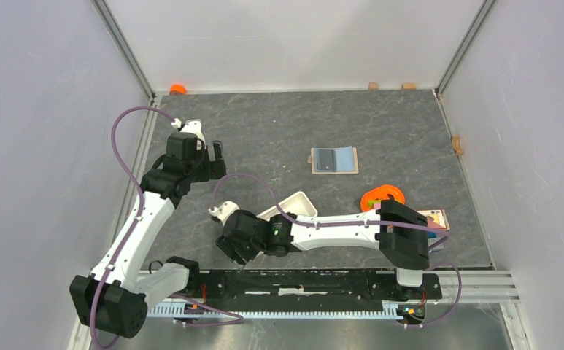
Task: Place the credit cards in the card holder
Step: Pick up the credit card from the storage box.
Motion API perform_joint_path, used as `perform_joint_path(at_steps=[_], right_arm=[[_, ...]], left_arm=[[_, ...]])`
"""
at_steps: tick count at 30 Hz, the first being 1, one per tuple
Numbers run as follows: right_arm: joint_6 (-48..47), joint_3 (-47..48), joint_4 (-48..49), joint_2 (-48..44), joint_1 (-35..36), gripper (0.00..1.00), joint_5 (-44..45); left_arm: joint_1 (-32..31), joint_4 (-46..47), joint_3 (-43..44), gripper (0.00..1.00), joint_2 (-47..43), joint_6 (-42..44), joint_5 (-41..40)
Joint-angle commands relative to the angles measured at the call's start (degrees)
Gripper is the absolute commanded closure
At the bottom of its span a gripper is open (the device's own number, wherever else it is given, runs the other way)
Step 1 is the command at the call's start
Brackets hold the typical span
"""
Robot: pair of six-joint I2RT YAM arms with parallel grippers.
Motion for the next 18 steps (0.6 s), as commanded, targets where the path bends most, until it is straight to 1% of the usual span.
perform_joint_path(at_steps=[1,3,6,8,9,11,13,18], right_arm=[[0.84,0.56,2.45,-3.08,1.05,0.29,-1.12],[1.18,0.54,2.05,-2.74,1.0,0.28,-0.38],[1.22,2.84,-2.7,-0.43,1.05,0.13,3.81],[1.38,5.18,-6.34,1.9,1.01,0.08,5.53],[1.49,5.97,-7.52,2.9,1.05,0.07,5.41],[1.89,6.05,-6.91,4.04,1.35,0.06,4.48],[2.15,6.73,-6.52,5.02,1.71,0.02,4.05],[2.87,10.04,-10.85,8.44,2.37,0.02,7.57]], left_arm=[[0.29,1.89,-0.31,0.0,-1.04,1.71,-0.62],[0.29,1.9,-0.29,0.0,-1.11,1.7,-0.61],[0.29,1.93,-0.34,0.0,-1.15,1.7,-0.56],[0.29,1.96,-0.34,0.0,-1.26,1.69,-0.73],[0.29,1.89,-0.29,0.0,-1.28,1.69,-0.95],[0.29,1.93,-0.34,0.0,-1.33,1.61,-1.61],[0.46,1.72,-0.25,0.0,-1.39,1.44,-2.04],[0.7,1.71,-0.25,0.0,-1.9,1.26,-2.21]])
